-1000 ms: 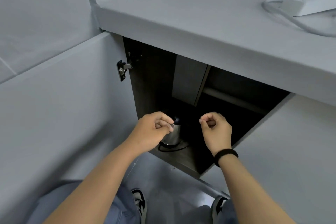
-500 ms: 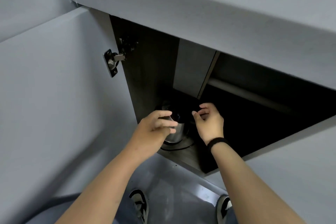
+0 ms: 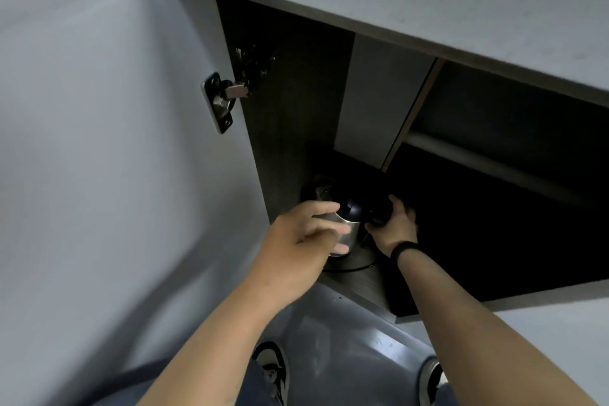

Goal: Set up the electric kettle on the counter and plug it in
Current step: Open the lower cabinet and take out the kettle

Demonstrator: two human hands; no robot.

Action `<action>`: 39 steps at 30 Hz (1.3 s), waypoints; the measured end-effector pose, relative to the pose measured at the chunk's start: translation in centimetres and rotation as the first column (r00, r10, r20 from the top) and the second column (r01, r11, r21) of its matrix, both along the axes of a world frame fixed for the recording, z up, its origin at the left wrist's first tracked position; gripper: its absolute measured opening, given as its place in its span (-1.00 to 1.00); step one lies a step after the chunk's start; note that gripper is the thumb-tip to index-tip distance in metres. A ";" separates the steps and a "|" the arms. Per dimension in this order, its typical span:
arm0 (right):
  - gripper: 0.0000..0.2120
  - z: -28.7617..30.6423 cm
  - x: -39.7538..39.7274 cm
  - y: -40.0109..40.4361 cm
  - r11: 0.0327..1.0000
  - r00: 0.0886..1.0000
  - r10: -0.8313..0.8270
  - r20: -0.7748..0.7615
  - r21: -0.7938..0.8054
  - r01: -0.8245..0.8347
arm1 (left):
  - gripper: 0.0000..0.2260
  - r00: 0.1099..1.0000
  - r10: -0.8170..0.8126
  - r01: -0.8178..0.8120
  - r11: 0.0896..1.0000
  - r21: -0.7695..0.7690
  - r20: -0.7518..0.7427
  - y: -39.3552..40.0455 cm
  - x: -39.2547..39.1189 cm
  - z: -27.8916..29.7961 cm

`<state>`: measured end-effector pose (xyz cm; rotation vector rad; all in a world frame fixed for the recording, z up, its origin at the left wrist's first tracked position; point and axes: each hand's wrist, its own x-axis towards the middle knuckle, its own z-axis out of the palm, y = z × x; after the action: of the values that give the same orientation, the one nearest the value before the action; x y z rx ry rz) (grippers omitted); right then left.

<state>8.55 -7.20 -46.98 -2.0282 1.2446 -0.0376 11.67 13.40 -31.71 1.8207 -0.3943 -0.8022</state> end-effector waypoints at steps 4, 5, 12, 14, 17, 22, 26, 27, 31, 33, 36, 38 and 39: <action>-0.18 -1.4 0.5 -0.7 0.994 0.988 0.106 -0.111 -0.012 -0.107 | -0.70 1.000 0.019 -0.019 1.000 -0.001 0.020 0.3 0.5 0.0; -0.19 -1.8 0.6 -0.7 0.993 0.982 0.118 -0.146 -0.015 -0.121 | -0.70 0.999 0.028 -0.028 1.000 0.003 0.022 0.4 0.7 -0.1; -0.46 -2.5 1.0 -0.2 0.994 0.951 0.093 -0.294 -0.034 -0.108 | -0.73 0.998 0.061 -0.061 0.998 -0.001 0.000 0.7 1.0 -0.4; -0.43 -2.6 0.8 0.2 0.995 0.952 0.096 -0.291 0.017 -0.095 | -0.73 0.998 0.063 -0.063 0.998 0.000 0.003 0.7 1.0 -0.5; -0.50 -2.6 0.4 0.7 0.986 0.941 0.165 -0.297 0.079 -0.148 | -0.72 0.998 0.061 -0.061 0.998 0.002 0.007 0.7 1.0 -0.5; -0.68 -3.0 -0.1 0.8 0.982 0.966 0.119 -0.228 0.169 -0.081 | -0.72 0.998 0.063 -0.063 0.998 -0.001 0.007 0.7 1.1 -0.5; -0.64 -2.3 0.1 1.4 0.982 0.980 0.045 -0.194 0.189 -0.008 | -0.72 0.998 0.057 -0.057 0.998 -0.005 0.005 0.8 1.3 -0.5; -0.62 -2.1 0.2 1.5 0.982 0.979 0.049 -0.199 0.188 -0.011 | -0.73 0.998 0.056 -0.056 0.998 -0.007 0.006 0.9 1.3 -0.5; -0.61 -1.2 0.1 1.6 0.983 0.980 0.053 -0.194 0.180 -0.018 | -0.73 0.998 0.058 -0.058 0.998 -0.012 0.021 1.0 1.6 -0.4; -0.64 -0.6 -0.1 1.6 0.982 0.981 0.061 -0.185 0.188 -0.025 | -0.73 0.998 0.053 -0.052 0.999 -0.010 0.025 1.1 1.6 -0.3; -0.69 0.4 -0.1 1.6 0.981 0.985 0.070 -0.158 0.190 -0.039 | -0.73 0.999 0.040 -0.040 0.999 -0.003 0.018 1.1 1.6 0.0; -0.66 1.1 -0.1 1.7 0.984 0.987 0.073 -0.145 0.174 -0.047 | -0.73 0.999 0.032 -0.032 0.999 0.005 0.014 1.1 1.6 0.0; -0.66 1.7 -0.1 1.9 0.984 0.987 0.076 -0.139 0.169 -0.052 | -0.73 1.000 0.025 -0.026 1.000 0.015 0.012 1.1 1.6 -0.1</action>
<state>8.48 -5.30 -45.30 -1.9526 1.2267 0.2403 13.31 14.49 -31.84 1.8420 -0.3730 -0.7787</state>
